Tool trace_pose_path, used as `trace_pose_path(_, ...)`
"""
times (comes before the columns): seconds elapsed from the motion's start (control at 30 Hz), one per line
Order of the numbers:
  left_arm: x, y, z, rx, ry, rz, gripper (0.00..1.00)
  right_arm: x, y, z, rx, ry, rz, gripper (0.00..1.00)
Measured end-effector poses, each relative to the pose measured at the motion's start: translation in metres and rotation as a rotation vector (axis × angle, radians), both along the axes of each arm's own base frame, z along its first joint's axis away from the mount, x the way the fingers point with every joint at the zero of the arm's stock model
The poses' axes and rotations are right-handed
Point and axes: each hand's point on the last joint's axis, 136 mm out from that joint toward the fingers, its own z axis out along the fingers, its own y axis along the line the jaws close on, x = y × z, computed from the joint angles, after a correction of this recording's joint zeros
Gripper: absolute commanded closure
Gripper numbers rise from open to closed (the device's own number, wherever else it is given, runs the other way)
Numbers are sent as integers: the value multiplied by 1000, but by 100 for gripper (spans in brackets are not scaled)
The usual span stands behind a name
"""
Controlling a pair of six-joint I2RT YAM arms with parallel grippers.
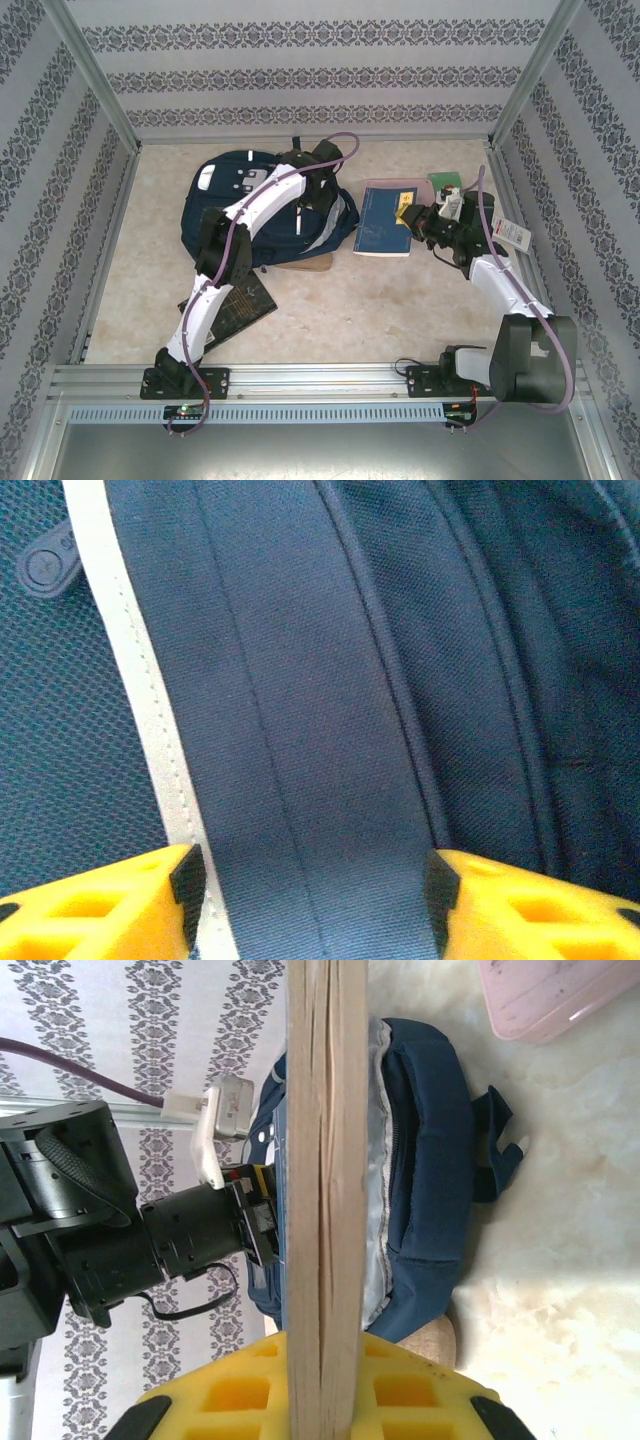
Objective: Pack the student bag
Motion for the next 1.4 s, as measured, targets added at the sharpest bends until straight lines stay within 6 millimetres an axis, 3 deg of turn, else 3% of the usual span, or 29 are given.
trace_pose_path(0.2, -1, -2, 0, -9, 7, -4, 29, -5, -1, -7, -12, 18, -9, 100)
trace_pose_path(0.47, -15, -27, -1, -69, 42, -59, 31, -5, -3, -10, -21, 26, -22, 100)
trace_pose_path(0.6, -14, -25, -2, -47, 33, -63, 44, -5, -3, -11, -23, 29, -23, 100)
trace_pose_path(0.8, -11, -16, -17, 40, 30, -75, 97, -6, 2, -12, -29, 30, -14, 100)
trace_pose_path(0.93, -11, -15, -11, 57, 10, -75, 100, -7, 12, -14, -41, 31, 6, 100)
trace_pose_path(1.1, -11, -14, 22, 25, -40, -71, 100, -8, 31, -23, -61, 55, 46, 100)
trace_pose_path(1.4, -12, 30, 149, -150, -213, 20, 100, 19, 63, -24, -66, 49, 61, 100)
